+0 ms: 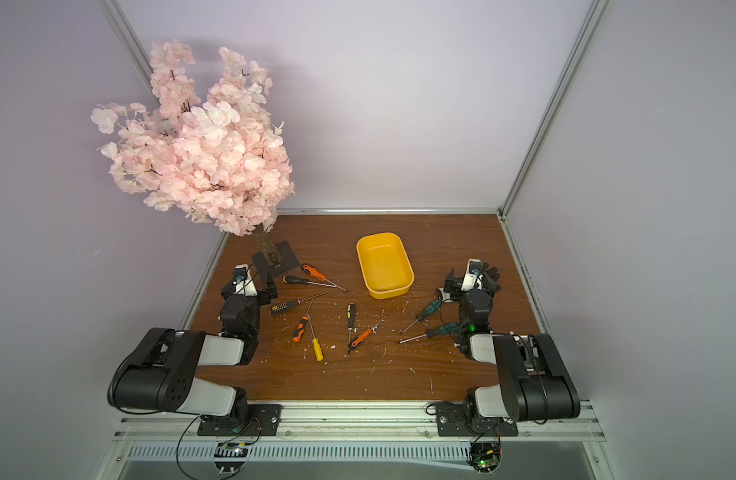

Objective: Put the screwdriver on the desktop into the storage box
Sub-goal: Pick up the screwdriver from the center of the board.

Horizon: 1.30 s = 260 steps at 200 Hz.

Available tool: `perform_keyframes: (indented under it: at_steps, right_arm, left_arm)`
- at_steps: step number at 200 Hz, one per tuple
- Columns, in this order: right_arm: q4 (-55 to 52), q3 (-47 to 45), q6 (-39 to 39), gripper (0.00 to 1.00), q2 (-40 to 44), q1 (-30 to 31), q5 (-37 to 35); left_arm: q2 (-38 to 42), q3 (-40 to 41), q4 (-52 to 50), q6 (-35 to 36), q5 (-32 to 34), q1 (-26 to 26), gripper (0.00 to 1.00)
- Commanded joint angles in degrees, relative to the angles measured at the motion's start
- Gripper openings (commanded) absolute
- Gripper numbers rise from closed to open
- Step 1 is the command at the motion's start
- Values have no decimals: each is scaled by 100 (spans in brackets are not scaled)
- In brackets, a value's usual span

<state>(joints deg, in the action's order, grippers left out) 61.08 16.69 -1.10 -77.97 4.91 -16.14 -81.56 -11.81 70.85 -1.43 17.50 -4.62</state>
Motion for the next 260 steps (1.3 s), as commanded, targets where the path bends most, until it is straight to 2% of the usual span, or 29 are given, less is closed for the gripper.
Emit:
perform_keyframes:
  at_steps: [1,24,38,66,87,105,128,143,163,197,247,260]
  right_arm:
    - [-745,251,-273,100,589,28,114]
    - [-1499,605,-765,100,1063,28,52]
    - [-2223,968,-1106,100,1293,28,52]
    - [-4088,1747,-2408,99,1662,-23,222]
    - [-4332,1807,-3076,100,1865,-149,855]
    - [-4289,1869,-3174,99,1926,-200,1802]
    - [-5005,2284,-3219,85,1798,-193,2449]
    - [-5626,2494,-3210,80,1741,-183,2550]
    - [-6292,2624,-3121,78,1725,-131,2617]
    - [-7068,2696,-2984,75,1760,-25,2597]
    - [-7627,2669,-3134,73,1876,234,2393]
    - [-7705,2674,-3196,72,1831,303,2382]
  left_arm:
    - [470,-238,-649,202,489,-247,100]
    - [1262,-435,-1326,-402,776,-258,100]
    - [1730,-860,-2527,-992,718,-195,100]
    - [2367,-1639,-4572,-2324,-249,153,100]
    - [2826,-1722,-5131,-2969,-941,322,100]
    - [3229,-1684,-5354,-3005,-1437,321,100]
    - [3656,-1675,-5767,-3067,-1879,318,99]
    - [3818,-1728,-6173,-3136,-2140,313,93]
    - [3913,-1677,-6537,-3202,-2668,213,86]
    - [4014,-1459,-6711,-3228,-2980,-467,83]
    - [3683,-1617,-6837,-3281,-2899,-1438,80]
    - [3551,-1657,-6775,-3267,-2750,-1762,83]
